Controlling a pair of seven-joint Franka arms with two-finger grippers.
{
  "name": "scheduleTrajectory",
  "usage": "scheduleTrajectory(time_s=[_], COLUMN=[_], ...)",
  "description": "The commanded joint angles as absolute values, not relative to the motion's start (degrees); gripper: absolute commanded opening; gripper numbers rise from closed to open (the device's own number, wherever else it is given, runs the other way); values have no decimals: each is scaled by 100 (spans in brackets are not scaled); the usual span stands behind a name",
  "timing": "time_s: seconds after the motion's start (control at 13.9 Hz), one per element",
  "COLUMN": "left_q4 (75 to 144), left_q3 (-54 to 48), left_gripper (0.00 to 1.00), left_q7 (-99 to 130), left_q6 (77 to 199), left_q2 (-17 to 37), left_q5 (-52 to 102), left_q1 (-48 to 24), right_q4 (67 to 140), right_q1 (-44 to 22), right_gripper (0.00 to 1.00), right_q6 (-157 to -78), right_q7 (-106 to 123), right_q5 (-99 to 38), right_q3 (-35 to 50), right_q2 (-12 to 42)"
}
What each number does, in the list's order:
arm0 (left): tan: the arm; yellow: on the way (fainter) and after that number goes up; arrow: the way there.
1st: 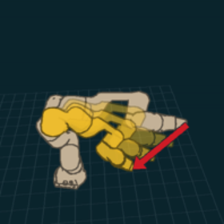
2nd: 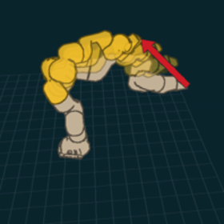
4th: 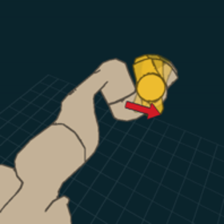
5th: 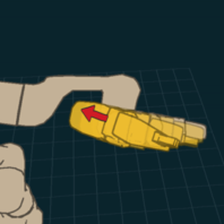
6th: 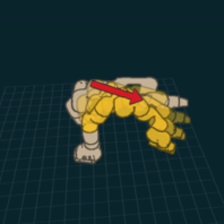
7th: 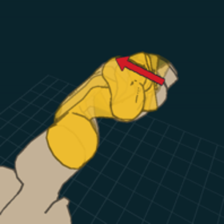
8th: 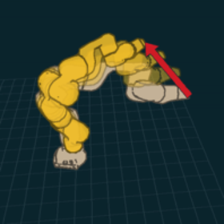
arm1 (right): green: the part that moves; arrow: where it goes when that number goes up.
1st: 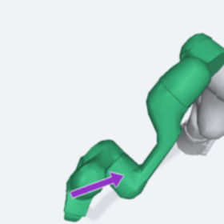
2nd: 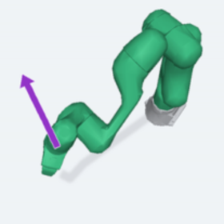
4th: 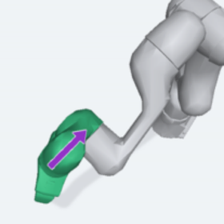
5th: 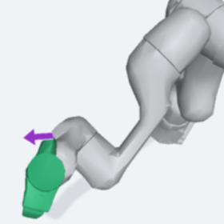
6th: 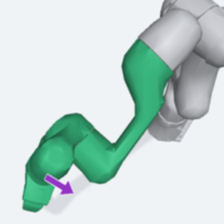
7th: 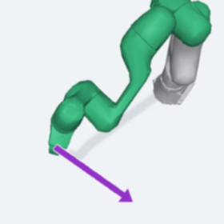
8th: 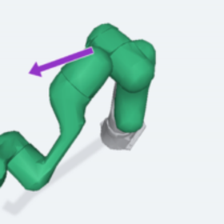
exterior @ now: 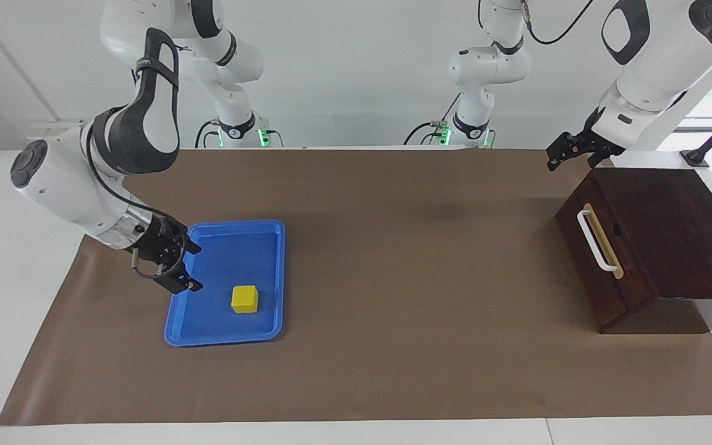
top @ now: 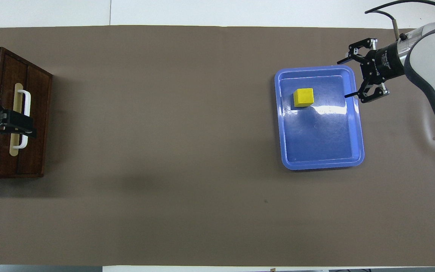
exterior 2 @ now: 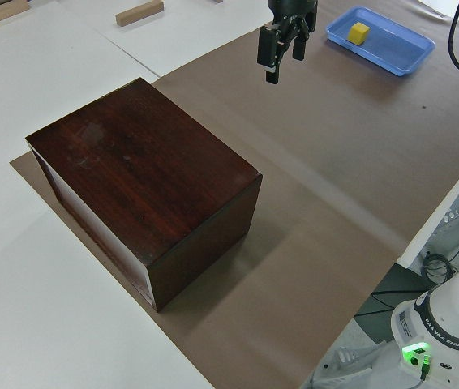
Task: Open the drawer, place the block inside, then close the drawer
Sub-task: 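Move the right gripper over the yellow block in the blue tray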
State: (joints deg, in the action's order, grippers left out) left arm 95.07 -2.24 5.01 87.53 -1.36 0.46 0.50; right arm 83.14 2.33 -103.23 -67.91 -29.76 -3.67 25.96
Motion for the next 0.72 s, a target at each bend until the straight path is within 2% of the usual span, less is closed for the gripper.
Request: scheduleTrajectory(time_s=[0.0, 0.14, 0.5, 0.65], left_q4=[10009, 10160, 10397, 10493], left_q3=[-307, -325, -325, -334], left_gripper=[100, 100, 100, 100], left_q7=[633, 624, 624, 624], left_q6=[9612, 9947, 10957, 11083], left_q2=[-272, -133, 719, 826], left_q5=[-742, -1403, -3055, -3129], left_q1=[-78, -342, -589, -598], right_q4=[8532, 8867, 9069, 9141], right_q1=[439, 501, 387, 334], right_gripper=[100, 100, 100, 100], right_q6=[-10274, -10301, -10712, -10889], right_q7=[-6952, -6917, -6864, -6855], right_q5=[-3523, -3665, -3937, -3946], right_q3=[-343, -343, -334, -325], right_q2=[2751, 2760, 2892, 2892])
